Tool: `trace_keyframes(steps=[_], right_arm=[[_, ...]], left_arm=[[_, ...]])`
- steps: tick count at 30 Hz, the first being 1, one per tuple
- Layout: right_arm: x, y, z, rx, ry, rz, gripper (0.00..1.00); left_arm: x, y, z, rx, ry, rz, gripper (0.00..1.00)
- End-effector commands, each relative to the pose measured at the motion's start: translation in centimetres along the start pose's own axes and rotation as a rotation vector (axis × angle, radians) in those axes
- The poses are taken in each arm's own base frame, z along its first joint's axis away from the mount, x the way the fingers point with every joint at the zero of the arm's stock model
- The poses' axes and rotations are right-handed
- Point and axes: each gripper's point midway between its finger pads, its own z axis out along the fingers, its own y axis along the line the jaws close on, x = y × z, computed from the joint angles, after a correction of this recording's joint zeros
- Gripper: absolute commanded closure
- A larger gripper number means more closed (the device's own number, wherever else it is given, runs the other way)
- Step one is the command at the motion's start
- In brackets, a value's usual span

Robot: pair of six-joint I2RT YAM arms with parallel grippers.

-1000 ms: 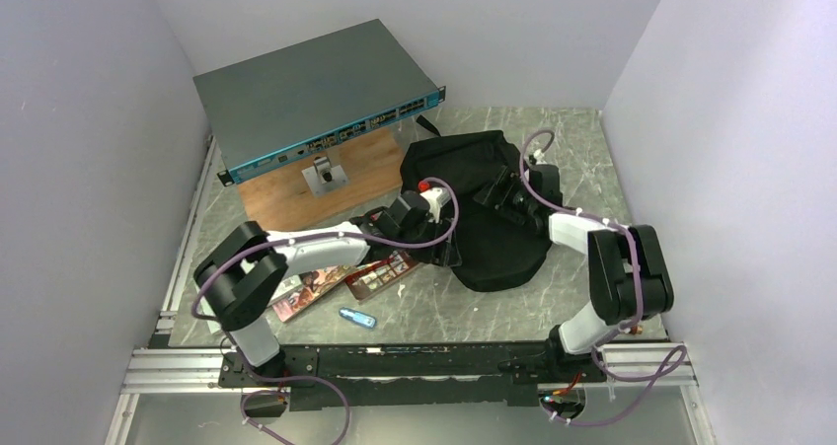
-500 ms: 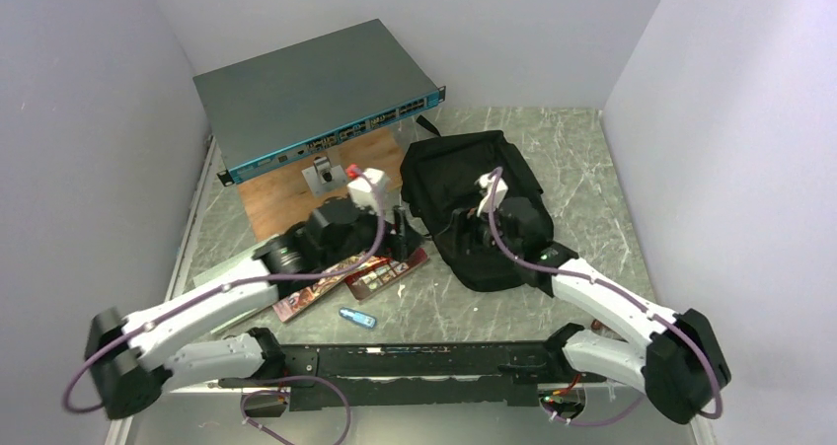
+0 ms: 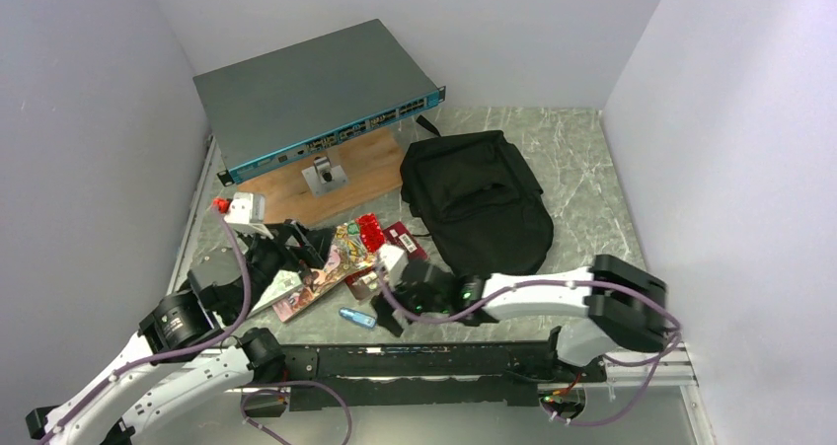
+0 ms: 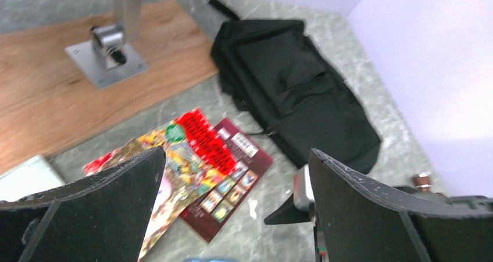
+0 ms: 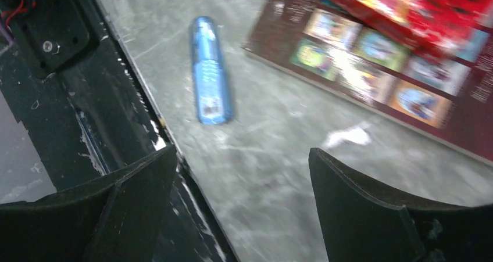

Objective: Pack the student bag
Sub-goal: Pick up the stationery from the center of the board.

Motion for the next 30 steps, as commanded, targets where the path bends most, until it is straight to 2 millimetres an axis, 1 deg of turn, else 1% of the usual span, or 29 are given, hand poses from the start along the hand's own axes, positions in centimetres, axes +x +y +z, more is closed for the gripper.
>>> trace_keyframes(steps=[1, 4, 5, 8, 11, 15, 18, 19, 21, 25, 27, 28, 30], right_arm=[[-2.3, 3.3, 3.5, 0.042, -0.018, -0.066, 0.13], [-1.1, 5.0, 5.6, 0.073, 0.037, -0.13, 0.13], [-1.0, 5.2, 6.2, 0.096, 0.045, -0.146, 0.14], [-1.2, 5.3, 7.3, 0.155, 0.039, -0.187, 0.15], [-0.3, 5.2, 8.2, 0.153, 0.06, -0.192, 0.17], [2.2, 5.1, 8.5, 0.137, 0.112, -0.178, 0.23], [3.7, 4.5, 7.8, 0.147, 0.127, -0.162, 0.3], [4.5, 3.9, 7.4, 0.155, 0.136, -0.159, 0.32], [5.2, 3.5, 7.1, 0.163, 0.141, -0.157, 0.4], [5.2, 3.2, 7.2, 0.172, 0.128, -0.176, 0.63], [4.5, 3.0, 7.3, 0.186, 0.092, -0.174, 0.79], [3.8, 3.0, 7.2, 0.191, 0.073, -0.172, 0.86], [2.7, 3.2, 6.7, 0.185, 0.028, -0.175, 0.91]], left_arm=[[1.5, 3.1, -0.9, -0.15, 0.072, 0.039, 0.0], [1.8, 3.3, -0.9, -0.161, 0.085, 0.031, 0.0], [2.0, 3.2, -0.9, -0.156, 0.088, 0.025, 0.0], [2.4, 2.7, -0.8, -0.129, 0.098, 0.018, 0.0], [2.2, 2.5, -0.8, -0.121, 0.105, 0.02, 0.0], [1.8, 3.0, -1.4, -0.146, 0.108, 0.023, 0.0], [1.9, 3.4, -1.7, -0.148, 0.099, 0.019, 0.0], [1.9, 3.6, -1.7, -0.153, 0.091, 0.022, 0.0], [1.8, 3.7, -1.5, -0.157, 0.076, 0.024, 0.0], [1.5, 3.2, -0.9, -0.154, 0.075, 0.047, 0.0], [1.3, 3.3, -0.7, -0.173, 0.078, 0.054, 0.0], [1.1, 3.1, -0.7, -0.172, 0.082, 0.054, 0.0], [1.0, 2.8, -0.4, -0.167, 0.091, 0.074, 0.0]])
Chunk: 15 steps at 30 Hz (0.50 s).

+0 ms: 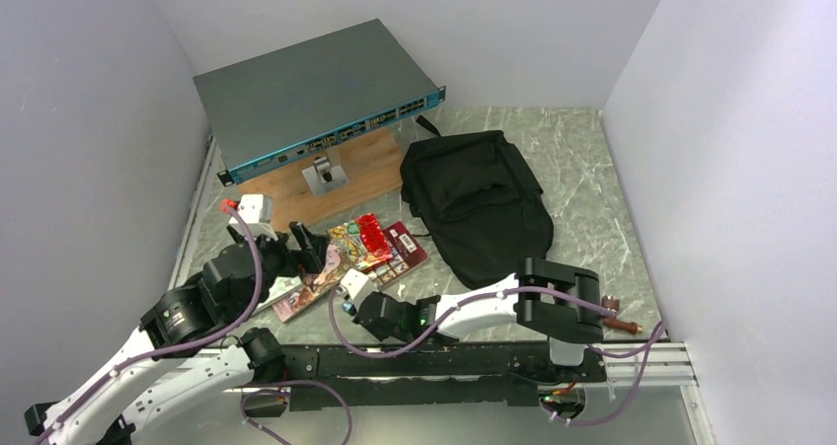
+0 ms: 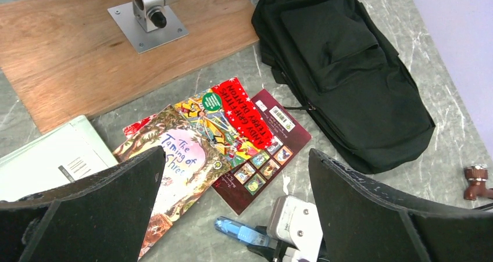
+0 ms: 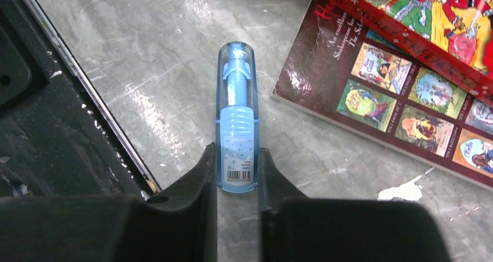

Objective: Pack the student bag
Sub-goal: Pick up the stationery from the center of the board.

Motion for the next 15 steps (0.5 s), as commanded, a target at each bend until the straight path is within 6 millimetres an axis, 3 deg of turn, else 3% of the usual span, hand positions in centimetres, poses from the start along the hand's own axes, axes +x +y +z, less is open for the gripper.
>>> trace_keyframes(steps=[1, 4, 9, 11, 15], right_arm=[[-0.7, -0.8, -1.2, 0.02, -0.054, -0.005, 0.93], [-2.2, -2.3, -2.8, 0.059, -0.12, 0.008, 1.0], [-4.1, -6.4, -6.8, 0.147, -0.203, 0.081, 1.0], [-4.5, -8.8, -8.7, 0.21, -0.224, 0.133, 1.0], [-4.9, -15.4, -12.6, 0.324, -0.276, 0.303, 1.0]], left_arm=[[-2.1, -0.8, 0.2, -0.002, -0.036, 0.019, 0.0], [-2.7, -0.9, 0.3, -0.017, -0.043, 0.041, 0.0], [-2.5, -0.7, 0.9, -0.035, -0.046, 0.073, 0.0], [-2.2, -0.7, 1.0, -0.037, -0.038, 0.076, 0.0], [-2.0, -1.4, 1.8, -0.023, -0.043, 0.095, 0.0]])
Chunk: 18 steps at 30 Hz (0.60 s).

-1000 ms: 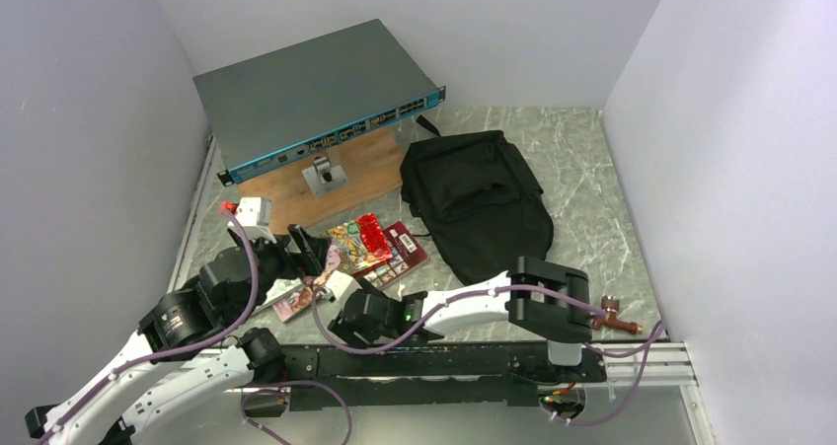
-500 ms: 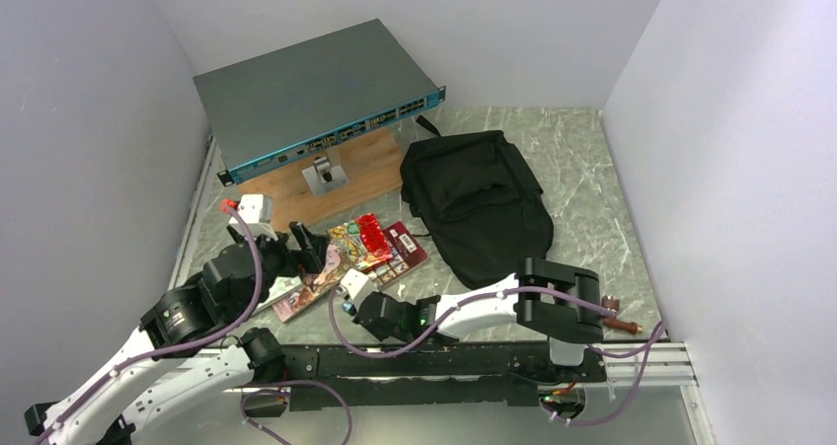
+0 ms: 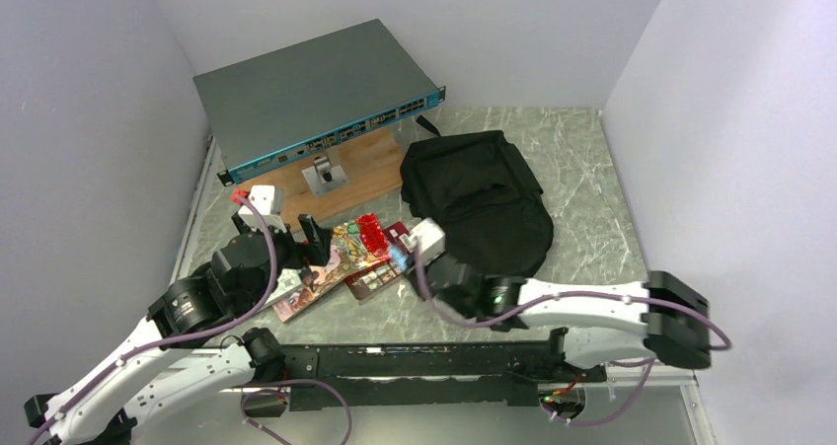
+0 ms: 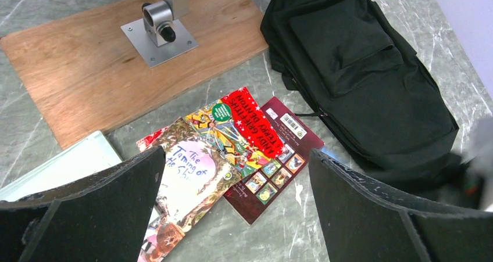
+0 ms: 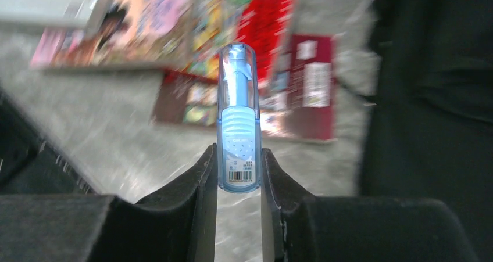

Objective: Pack the student bag
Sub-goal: Pick up the stationery from the center of the board, then place the stationery in the student bag.

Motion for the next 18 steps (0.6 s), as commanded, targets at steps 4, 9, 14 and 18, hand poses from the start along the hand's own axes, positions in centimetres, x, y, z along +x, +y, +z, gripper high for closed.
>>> trace_keyframes(steps=[4, 9, 14, 18], right_arm=[[-1.4, -14.6, -3.2, 0.272, -0.039, 0.306, 1.0], [1.0, -21.2, -3.9, 0.377, 0.029, 0.478, 1.0], [2.1, -23.2, -3.3, 0.312, 0.012, 0.621, 1.0], [2.3, -24.4, -1.8, 0.299, 0.006, 0.661, 1.0]], left_arm=[[-0.9, -2.1, 1.8, 0.035, -0.023, 0.036, 0.0], [1.4, -4.1, 3.1, 0.094, 0.062, 0.016, 0.0], [3.8, -5.9, 3.9, 0.156, 0.152, 0.001, 0.0], [5.7, -7.3, 4.3, 0.204, 0.226, -0.023, 0.0]])
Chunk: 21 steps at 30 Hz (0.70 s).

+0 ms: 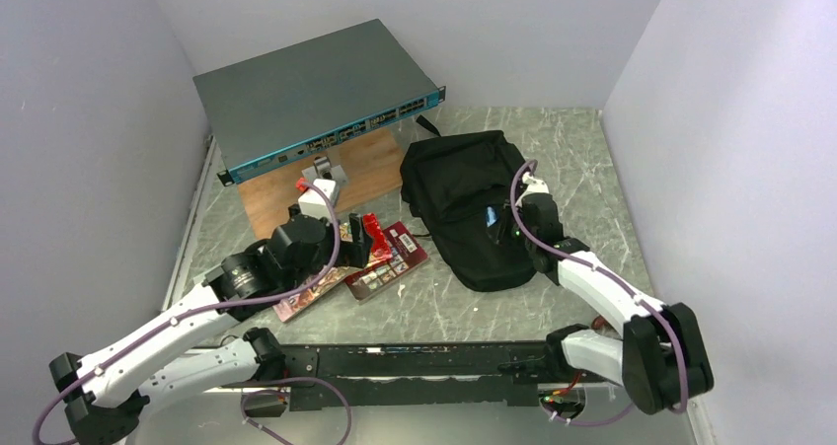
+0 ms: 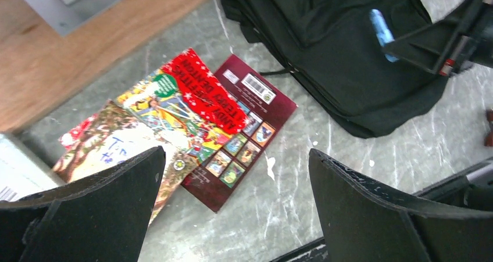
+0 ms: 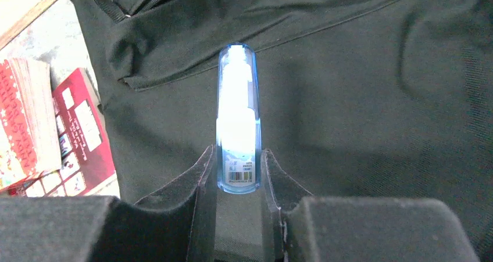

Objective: Pack the student bag
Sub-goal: Place the stationery in the student bag.

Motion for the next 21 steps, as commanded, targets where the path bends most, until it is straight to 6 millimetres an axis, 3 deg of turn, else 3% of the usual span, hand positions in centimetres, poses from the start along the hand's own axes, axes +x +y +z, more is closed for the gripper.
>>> trace_keyframes(steps=[1, 5, 9, 16, 21], right_arm=[[-1.5, 2.6, 1.5, -0.166, -0.02, 0.052, 1.0], [-3.0, 3.4, 4.1, -0.217, -0.055, 0.024, 1.0], [-4.8, 3.8, 7.4, -0.227, -0.099, 0.008, 1.0], [-8.4, 3.7, 8.9, -0.188, -0.21, 0.0, 1.0], [-9.3, 4.2, 10.4, -0.212, -0.242, -0.012, 1.0]], left_arm=[[1.1, -2.9, 0.7, 0.126, 0.048, -0.083, 0.0], [3.1, -4.1, 1.2, 0.181, 0.108, -0.134, 0.0], [3.0, -4.3, 1.5, 0.179, 0.115, -0.123, 0.0], [3.3, -5.2, 1.9, 0.214, 0.133, -0.135, 0.0], [4.5, -6.1, 2.5, 0.246, 0.171, -0.159, 0.0]])
